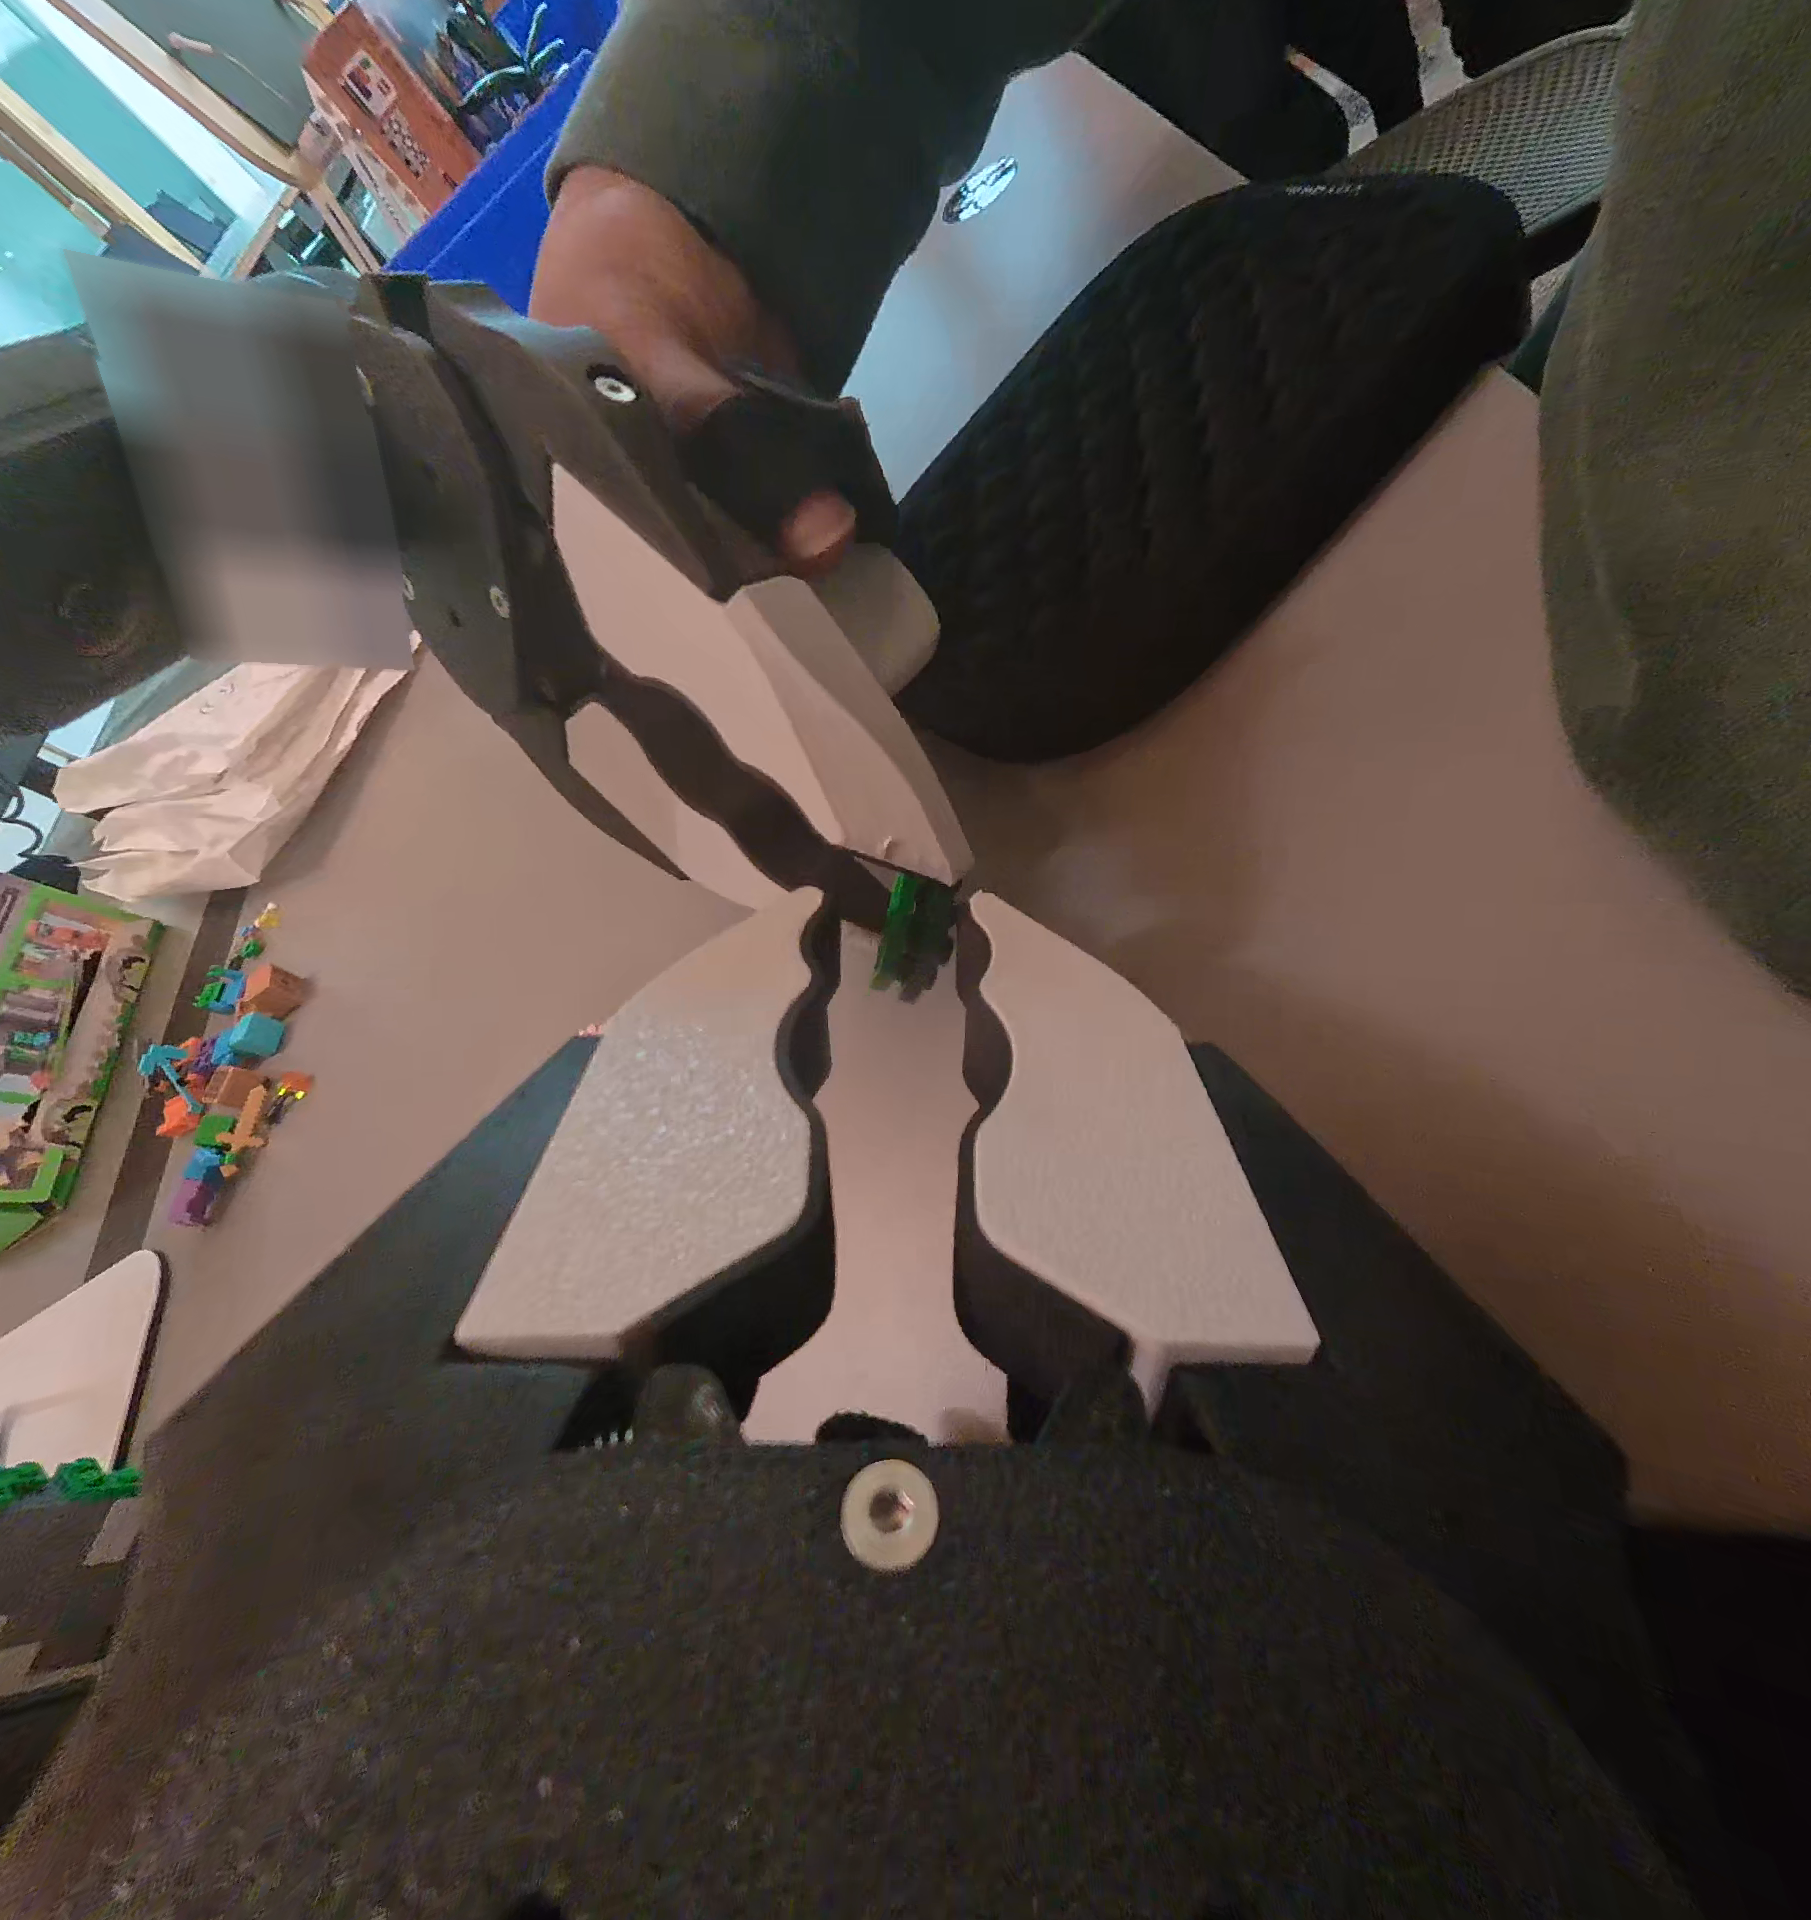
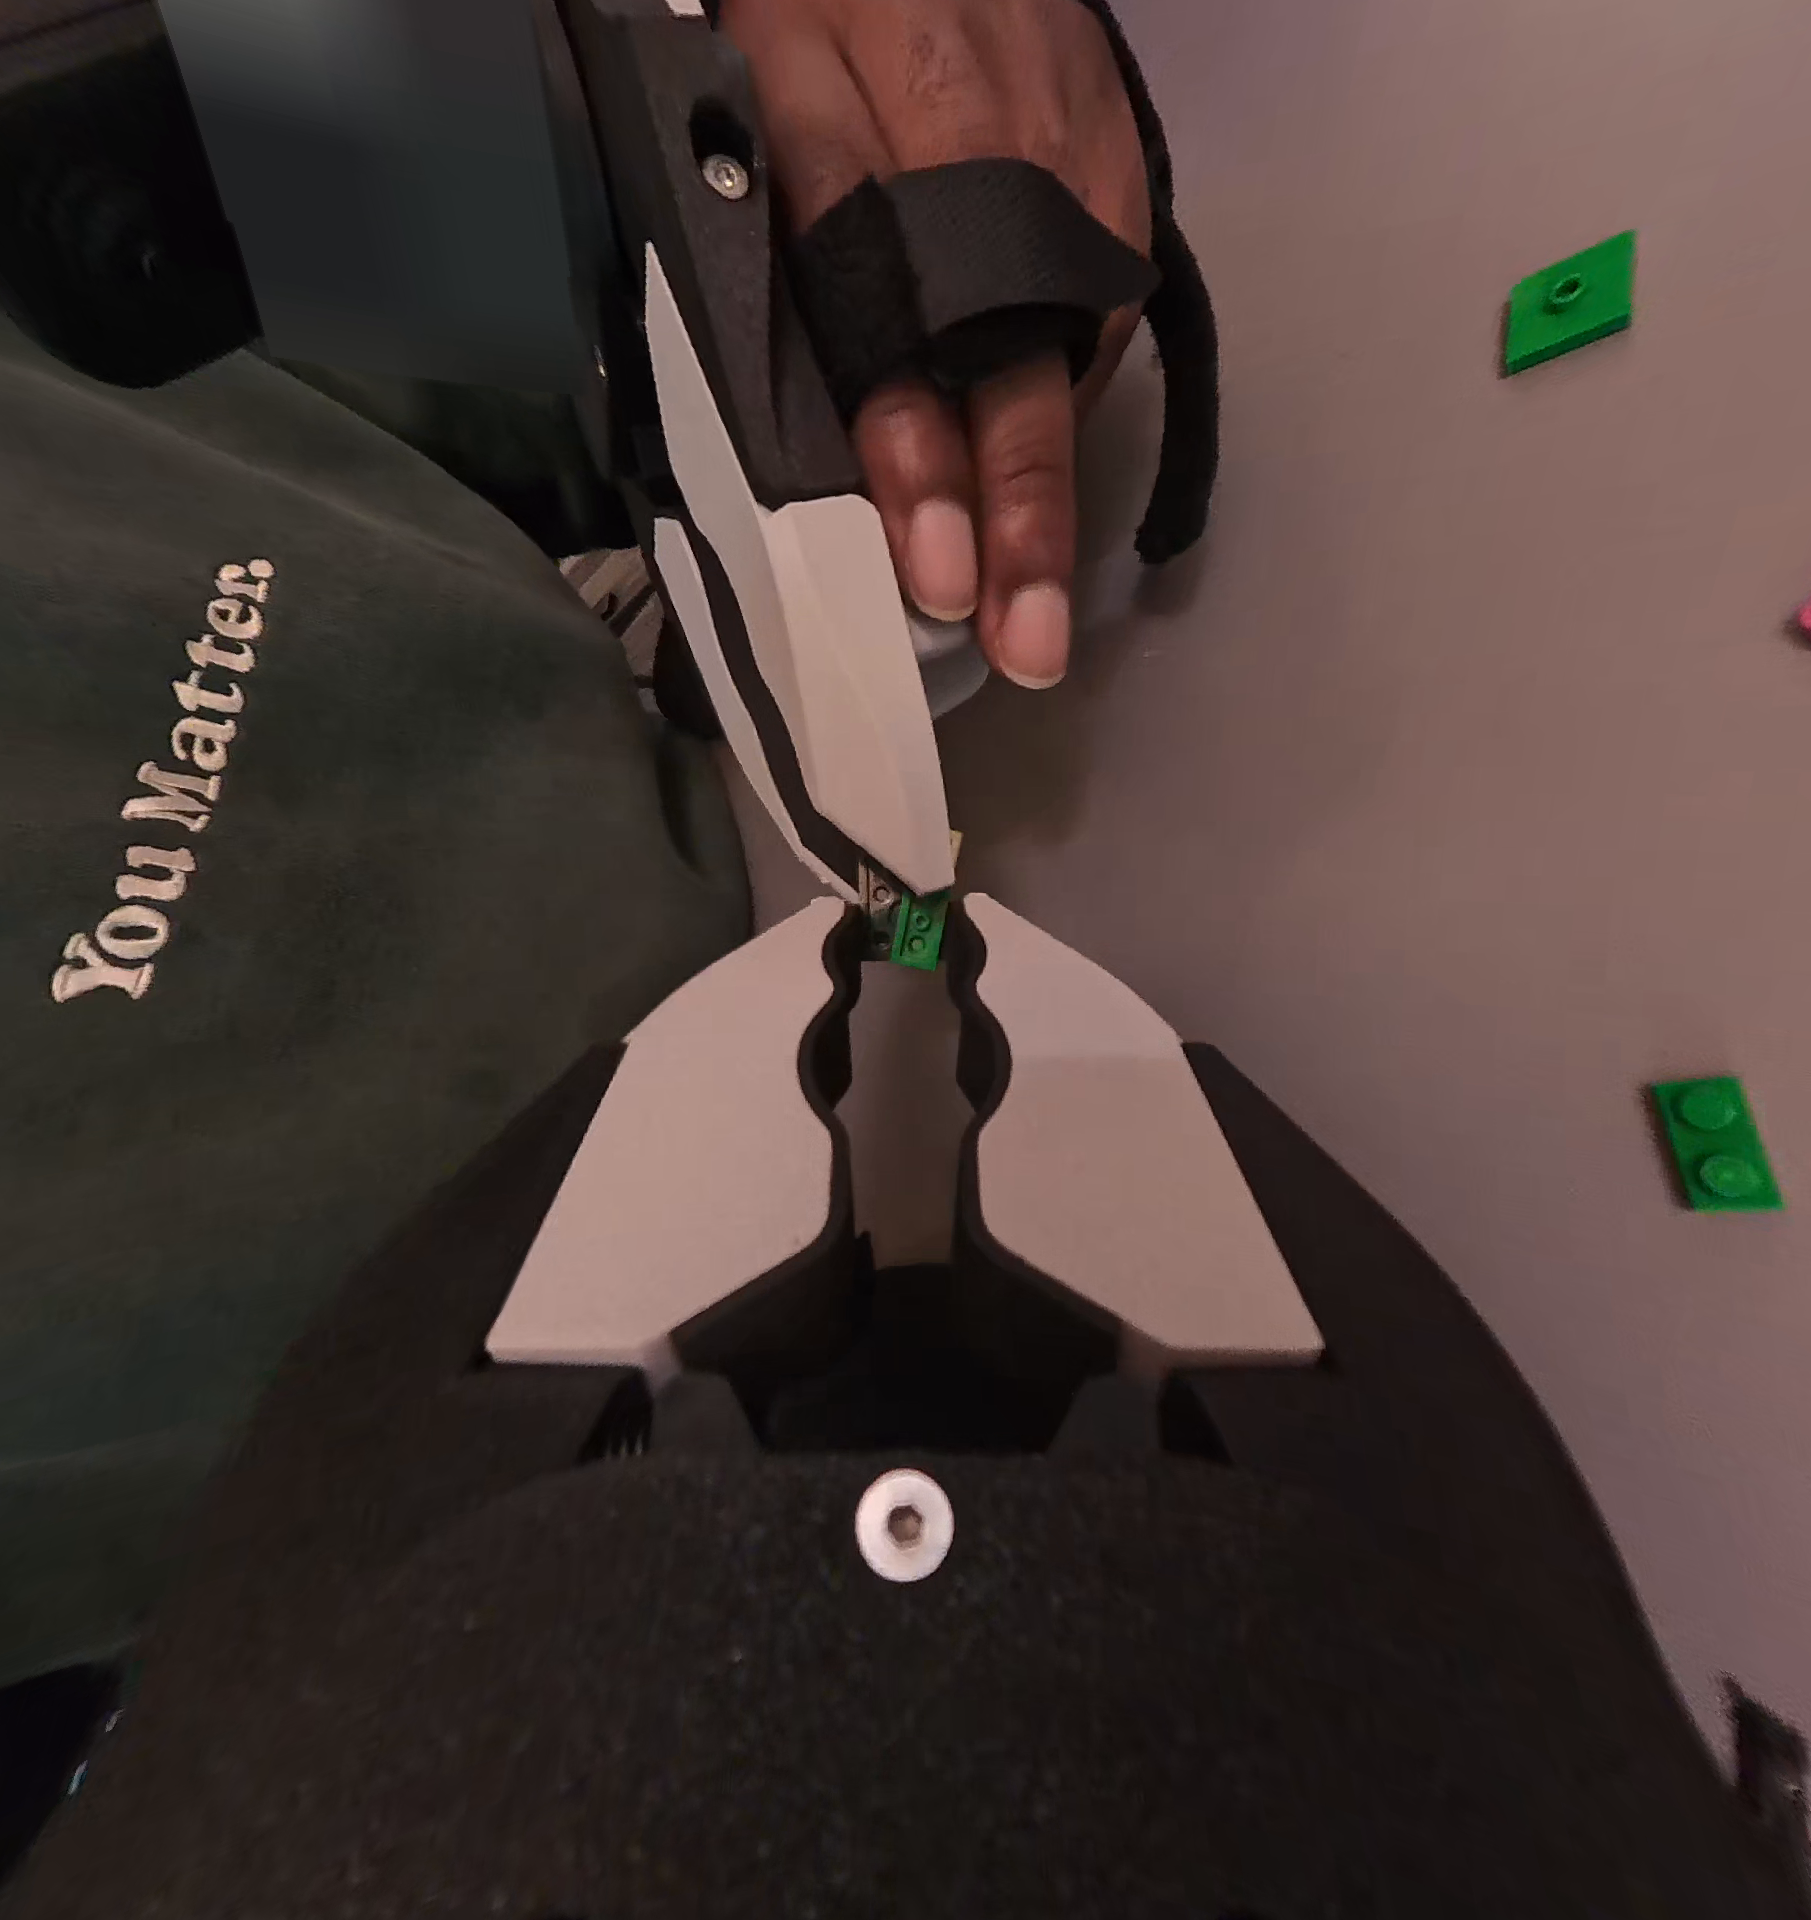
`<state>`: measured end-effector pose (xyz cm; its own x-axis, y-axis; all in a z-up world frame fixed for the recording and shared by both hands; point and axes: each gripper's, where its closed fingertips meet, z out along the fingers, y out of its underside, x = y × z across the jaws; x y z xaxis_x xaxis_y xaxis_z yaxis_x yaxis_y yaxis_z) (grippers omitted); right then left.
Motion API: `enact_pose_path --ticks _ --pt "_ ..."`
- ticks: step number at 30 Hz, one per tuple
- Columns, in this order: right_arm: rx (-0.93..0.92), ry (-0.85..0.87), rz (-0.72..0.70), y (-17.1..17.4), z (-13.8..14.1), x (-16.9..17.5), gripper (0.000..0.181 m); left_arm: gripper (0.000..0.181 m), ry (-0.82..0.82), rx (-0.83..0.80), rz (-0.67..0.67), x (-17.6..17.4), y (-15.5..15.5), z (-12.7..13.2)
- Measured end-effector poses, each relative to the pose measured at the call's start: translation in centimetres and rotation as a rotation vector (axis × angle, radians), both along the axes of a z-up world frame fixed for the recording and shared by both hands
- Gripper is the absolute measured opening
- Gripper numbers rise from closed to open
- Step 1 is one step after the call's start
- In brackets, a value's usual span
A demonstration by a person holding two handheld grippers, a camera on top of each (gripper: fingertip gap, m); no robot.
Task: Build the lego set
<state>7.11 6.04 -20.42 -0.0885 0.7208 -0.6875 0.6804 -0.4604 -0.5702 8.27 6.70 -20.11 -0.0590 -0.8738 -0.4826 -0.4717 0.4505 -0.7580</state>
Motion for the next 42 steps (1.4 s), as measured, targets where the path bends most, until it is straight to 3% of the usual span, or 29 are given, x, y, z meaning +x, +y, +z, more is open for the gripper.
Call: enact_pose_path --ticks 10,24,28,32,35,42 --pt "0.165 0.012 0.041 0.0 0.3 0.2 0.016 0.015 0.010 0.014 0.007 -0.1 0.1 -0.2" --pt "0.111 0.045 0.004 -0.4 0.7 0.3 0.016 0.010 0.036 0.094 0.024 -0.1 0.1 0.2" --pt "0.361 0.177 -0.059 0.6 1.8 0.2 0.025 0.010 0.019 0.040 0.059 -0.6 0.9 0.5" --pt "0.805 0.226 -0.108 1.4 1.6 0.1 0.034 0.010 -0.042 -0.080 0.066 -1.0 1.3 1.2" --pt "1.080 0.269 -0.149 1.4 2.1 -0.4 0.030 0.010 -0.079 -0.156 0.064 -1.1 1.4 1.7" --pt "1.317 0.343 -0.184 0.9 3.7 -0.7 0.016 0.010 -0.131 -0.166 0.042 -1.0 0.7 3.2"
